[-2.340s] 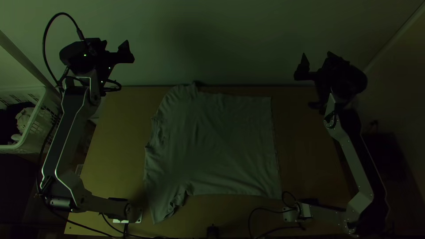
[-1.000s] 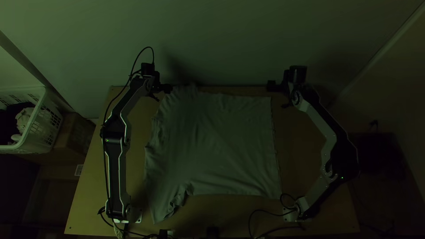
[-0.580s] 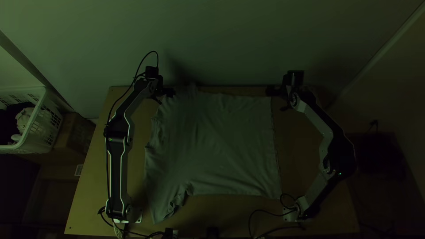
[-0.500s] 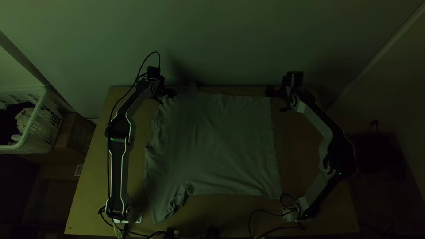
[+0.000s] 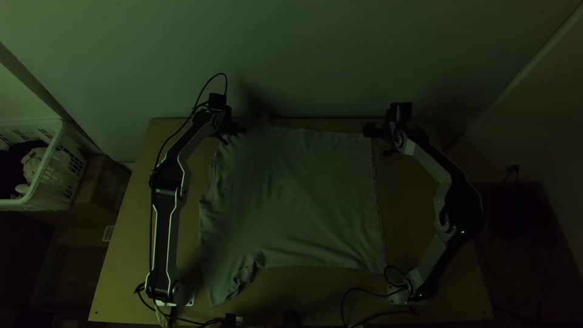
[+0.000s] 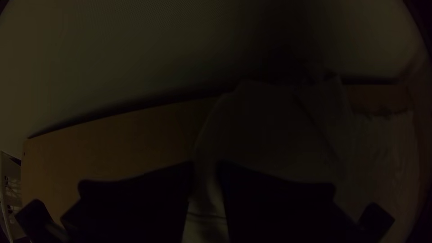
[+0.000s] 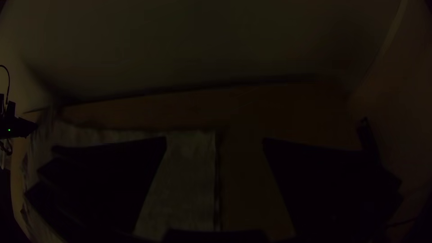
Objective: Fold the t-shirt
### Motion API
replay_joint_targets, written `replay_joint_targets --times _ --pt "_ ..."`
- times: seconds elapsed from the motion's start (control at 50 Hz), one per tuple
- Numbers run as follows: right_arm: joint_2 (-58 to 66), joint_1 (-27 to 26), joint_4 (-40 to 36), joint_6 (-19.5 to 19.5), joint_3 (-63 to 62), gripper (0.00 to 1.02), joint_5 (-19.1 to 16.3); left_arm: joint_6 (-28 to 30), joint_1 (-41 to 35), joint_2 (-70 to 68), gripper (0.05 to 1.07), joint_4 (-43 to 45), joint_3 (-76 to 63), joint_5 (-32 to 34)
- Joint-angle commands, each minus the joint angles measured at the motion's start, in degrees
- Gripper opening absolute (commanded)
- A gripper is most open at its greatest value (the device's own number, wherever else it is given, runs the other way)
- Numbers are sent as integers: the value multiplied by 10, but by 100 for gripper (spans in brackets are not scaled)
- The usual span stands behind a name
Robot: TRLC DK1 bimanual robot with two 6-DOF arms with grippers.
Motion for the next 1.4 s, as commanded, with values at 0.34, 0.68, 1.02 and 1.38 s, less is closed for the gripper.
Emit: replay_joint_targets --times 0.34,0.68,1.02,1.38 --pt "140 6 -35 54 121 89 -1 -15 -4 -83 8 -25 3 -1" --pt "216 13 -62 58 193 81 -1 -29 -17 -107 8 -49 -8 3" --pt "277 10 -106 57 267 53 -1 -30 -22 -106 8 -50 -8 3" --pt "278 16 -154 52 297 3 0 -31 -10 -108 8 -58 -8 3"
